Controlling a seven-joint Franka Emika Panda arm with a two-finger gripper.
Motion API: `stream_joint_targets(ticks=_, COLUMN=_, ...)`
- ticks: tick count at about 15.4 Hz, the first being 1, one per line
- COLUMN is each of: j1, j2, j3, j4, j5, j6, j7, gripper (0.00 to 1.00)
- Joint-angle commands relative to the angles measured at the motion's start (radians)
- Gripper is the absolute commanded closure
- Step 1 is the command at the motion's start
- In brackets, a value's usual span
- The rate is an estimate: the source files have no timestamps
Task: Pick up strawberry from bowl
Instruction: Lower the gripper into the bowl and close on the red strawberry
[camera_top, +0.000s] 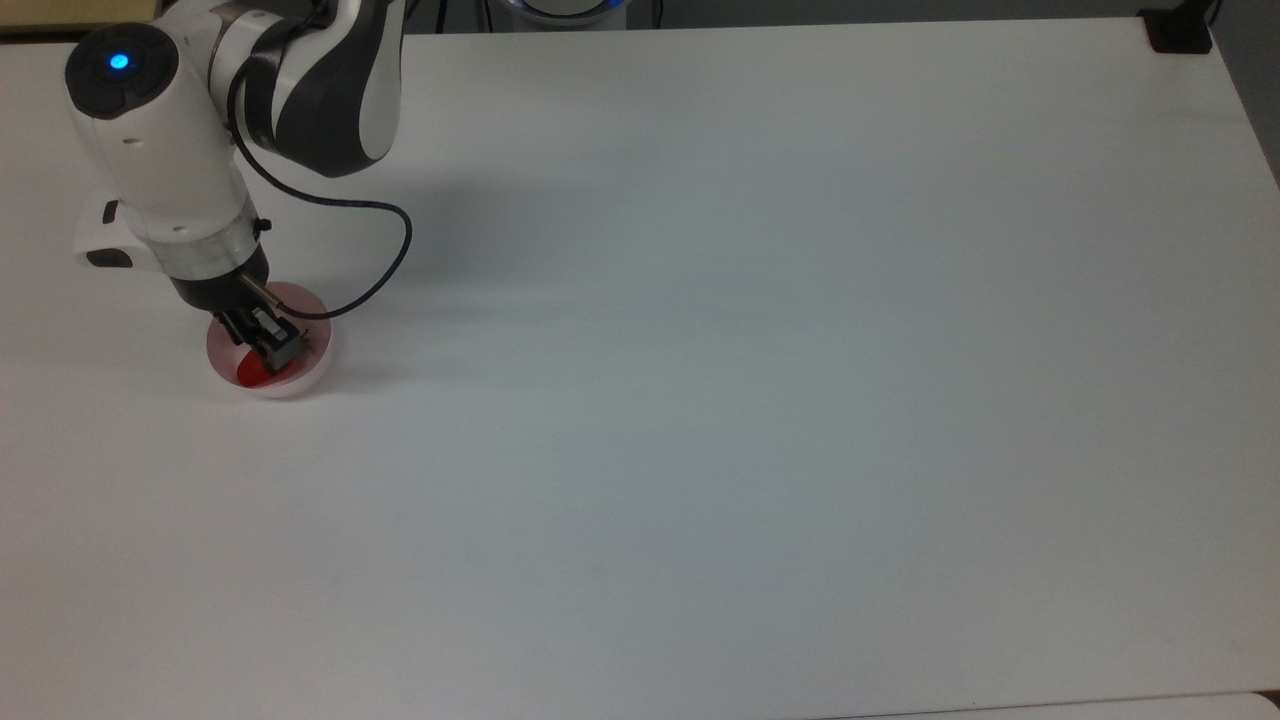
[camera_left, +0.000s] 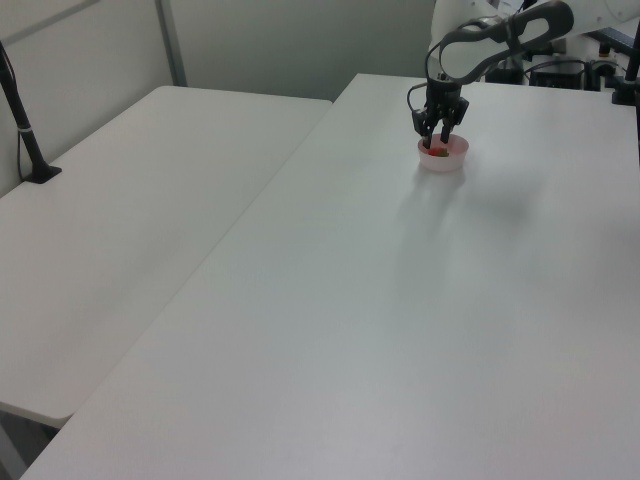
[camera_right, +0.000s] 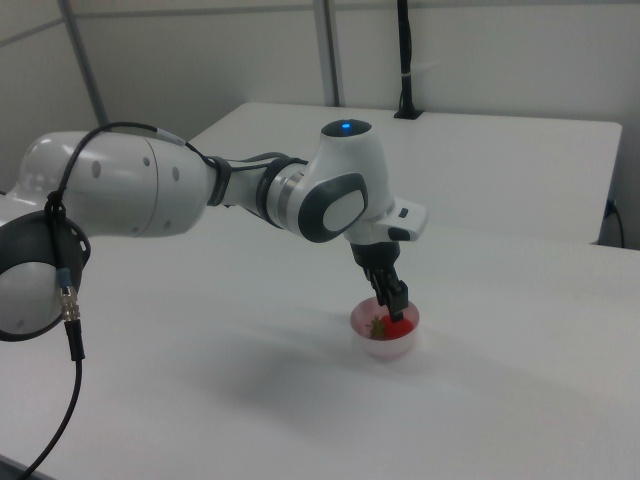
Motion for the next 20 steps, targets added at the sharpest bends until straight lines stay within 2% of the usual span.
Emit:
stream_joint_targets(ticks=1, j1=0.006, j2=-0.026, j3=0.003, j4=-0.021, j5=0.003, j6=-0.033, j7=-0.050, gripper=0.43)
stream_joint_targets(ticks=3, j1=0.004, j2=-0.014, j3=0.003, j4=-0.021, j5=0.001, j6=-0.025, j7=-0.055, gripper=0.36)
stream_joint_targets(ticks=12, j1=0.006, j2=0.029, j3=0.003, j4=-0.027, j5=-0.011, j6=0.033, j7=-0.055, gripper=0.35)
stream_joint_targets(ticks=14, j1=0.006, j2=0.035, j3=0.003, j4=-0.028, j5=-0.016, j6=0.053, j7=-0.055, gripper=0.31)
stream_joint_targets(ticks=18, j1=0.004, j2=0.037, j3=0.003, j4=-0.032, j5=-0.025, j6=0.059, j7=-0.054, gripper=0.33)
stream_joint_targets(ticks=20, j1=0.004, j2=0.037, j3=0.003, j4=-0.033, j5=-0.027, j6=0.059, j7=-0.057, gripper=0.41)
